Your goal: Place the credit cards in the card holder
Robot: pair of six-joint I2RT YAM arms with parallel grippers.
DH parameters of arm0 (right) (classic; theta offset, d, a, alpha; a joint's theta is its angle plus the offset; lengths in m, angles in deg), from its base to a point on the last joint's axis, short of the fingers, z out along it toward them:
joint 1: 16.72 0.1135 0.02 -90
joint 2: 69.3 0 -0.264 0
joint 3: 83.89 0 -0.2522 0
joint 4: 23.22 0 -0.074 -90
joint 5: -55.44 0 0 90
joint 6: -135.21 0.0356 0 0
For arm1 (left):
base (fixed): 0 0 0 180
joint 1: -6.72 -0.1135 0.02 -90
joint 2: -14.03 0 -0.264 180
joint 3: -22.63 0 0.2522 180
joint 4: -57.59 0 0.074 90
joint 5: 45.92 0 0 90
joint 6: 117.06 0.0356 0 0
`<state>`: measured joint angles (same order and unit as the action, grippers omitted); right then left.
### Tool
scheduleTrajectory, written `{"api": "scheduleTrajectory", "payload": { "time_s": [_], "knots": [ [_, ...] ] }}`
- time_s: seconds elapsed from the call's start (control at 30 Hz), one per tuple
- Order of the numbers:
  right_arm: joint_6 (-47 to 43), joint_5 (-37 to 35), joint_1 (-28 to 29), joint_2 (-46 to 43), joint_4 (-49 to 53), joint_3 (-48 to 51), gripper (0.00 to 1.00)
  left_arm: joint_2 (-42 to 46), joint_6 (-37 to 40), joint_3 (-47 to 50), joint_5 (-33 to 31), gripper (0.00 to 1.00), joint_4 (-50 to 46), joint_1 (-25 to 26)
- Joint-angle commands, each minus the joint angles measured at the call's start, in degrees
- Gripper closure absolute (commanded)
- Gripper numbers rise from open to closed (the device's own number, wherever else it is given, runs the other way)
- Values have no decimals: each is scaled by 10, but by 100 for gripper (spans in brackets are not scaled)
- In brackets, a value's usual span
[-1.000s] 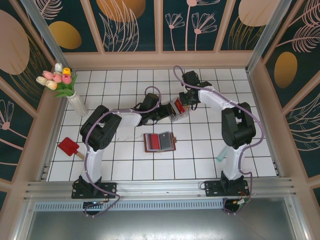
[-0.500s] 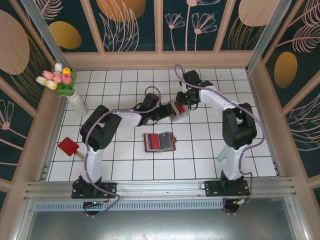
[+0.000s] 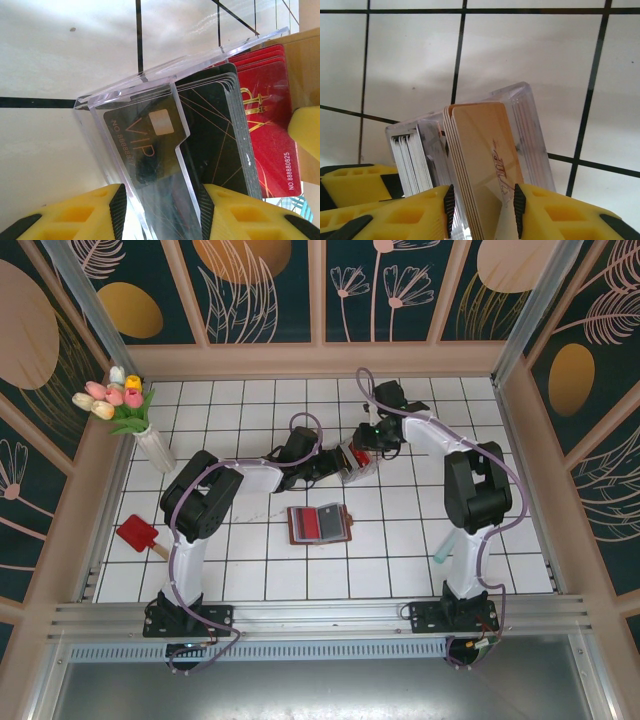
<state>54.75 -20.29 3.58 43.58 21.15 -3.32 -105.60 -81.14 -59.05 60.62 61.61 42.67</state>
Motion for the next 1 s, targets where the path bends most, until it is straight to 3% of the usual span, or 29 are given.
{"api": "scheduleTrajectory", "payload": {
  "time_s": [0.0,0.5,0.97],
  "knots": [
    [14,60,-9,-4,-22,-1,61,-9,11,13,-3,56,-44,0],
    [21,81,-18,-21,-18,-1,71,-8,12,11,-2,56,-45,-1],
    [22,80,-18,-38,-13,-3,73,-7,11,13,-2,56,-45,0]
  ]
}}
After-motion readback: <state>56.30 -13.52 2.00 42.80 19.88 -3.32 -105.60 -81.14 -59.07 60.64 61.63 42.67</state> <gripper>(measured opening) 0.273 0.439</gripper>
